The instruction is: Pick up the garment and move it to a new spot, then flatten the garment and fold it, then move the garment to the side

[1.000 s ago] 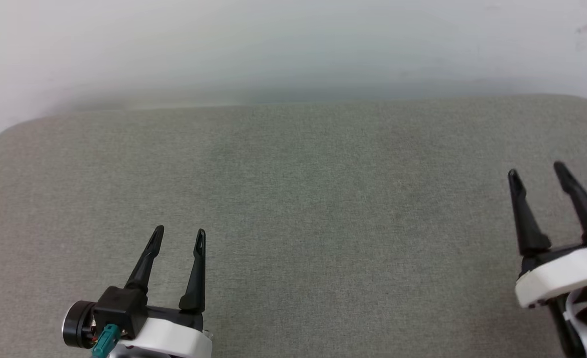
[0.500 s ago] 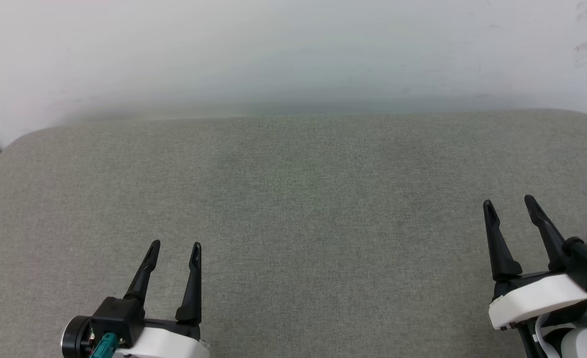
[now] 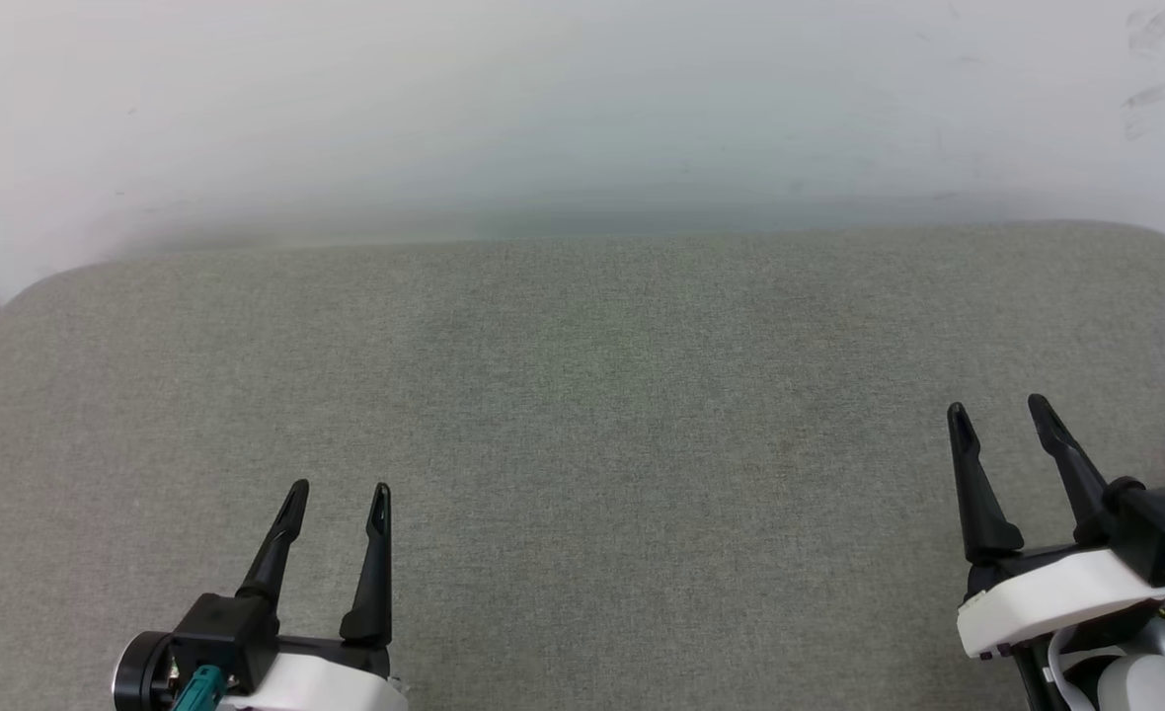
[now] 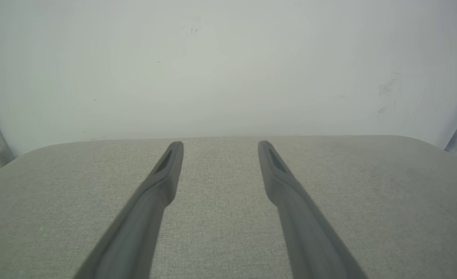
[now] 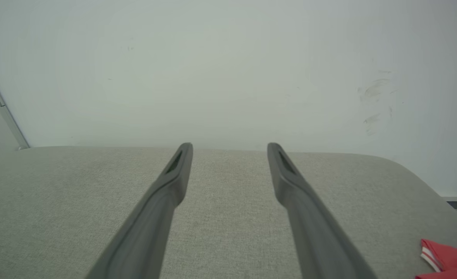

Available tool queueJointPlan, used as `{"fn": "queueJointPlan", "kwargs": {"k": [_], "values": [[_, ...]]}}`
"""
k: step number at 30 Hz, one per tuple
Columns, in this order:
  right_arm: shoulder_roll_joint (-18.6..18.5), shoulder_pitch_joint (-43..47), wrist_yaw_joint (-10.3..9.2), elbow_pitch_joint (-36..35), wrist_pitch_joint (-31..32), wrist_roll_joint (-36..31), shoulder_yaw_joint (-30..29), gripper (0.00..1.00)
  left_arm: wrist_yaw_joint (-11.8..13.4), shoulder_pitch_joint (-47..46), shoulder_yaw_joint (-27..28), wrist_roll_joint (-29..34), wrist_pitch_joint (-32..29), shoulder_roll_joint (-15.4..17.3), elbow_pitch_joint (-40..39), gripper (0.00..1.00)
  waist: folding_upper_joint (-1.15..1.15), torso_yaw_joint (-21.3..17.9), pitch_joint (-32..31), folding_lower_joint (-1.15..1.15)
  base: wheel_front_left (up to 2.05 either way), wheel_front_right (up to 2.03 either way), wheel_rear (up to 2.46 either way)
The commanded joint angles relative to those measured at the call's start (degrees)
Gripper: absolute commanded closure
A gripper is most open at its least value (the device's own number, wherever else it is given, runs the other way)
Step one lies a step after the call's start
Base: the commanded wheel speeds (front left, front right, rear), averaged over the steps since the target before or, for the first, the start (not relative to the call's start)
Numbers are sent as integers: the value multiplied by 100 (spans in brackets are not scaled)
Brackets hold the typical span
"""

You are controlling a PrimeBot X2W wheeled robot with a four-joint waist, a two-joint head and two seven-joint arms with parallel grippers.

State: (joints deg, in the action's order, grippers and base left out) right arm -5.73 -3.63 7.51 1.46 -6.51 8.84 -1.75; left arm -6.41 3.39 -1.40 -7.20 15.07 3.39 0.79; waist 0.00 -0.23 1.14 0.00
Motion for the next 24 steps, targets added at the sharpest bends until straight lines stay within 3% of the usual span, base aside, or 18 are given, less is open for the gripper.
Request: {"fn": "queueJointPlan", "kwargs": {"k": [1, 11, 12, 15, 24], "values": [[29, -16, -4, 7, -5, 13, 8, 0, -13, 47, 19, 9, 12, -4, -11, 0, 0, -3, -1, 0, 0, 0, 0], [94, 37, -4, -30, 13, 33, 71, 0, -47, 41, 63, 26, 12, -26, -31, 0, 0, -23, 6, 0, 0, 0, 0], [62, 9, 0, 16, 4, 0, 66, 100, -21, 2, 35, -2, 0, -21, 7, 100, 0, -23, 6, 0, 0, 0, 0], [63, 70, 0, 185, 9, 9, 70, 100, -19, 53, 9, -14, -4, -33, 180, 100, 0, -24, 6, 0, 0, 0, 0], [91, 13, 0, 324, 182, 1035, -13, 100, -24, -66, 58, -1106, -230, 1, 304, 100, 0, -20, -1, 0, 0, 0, 0]]}}
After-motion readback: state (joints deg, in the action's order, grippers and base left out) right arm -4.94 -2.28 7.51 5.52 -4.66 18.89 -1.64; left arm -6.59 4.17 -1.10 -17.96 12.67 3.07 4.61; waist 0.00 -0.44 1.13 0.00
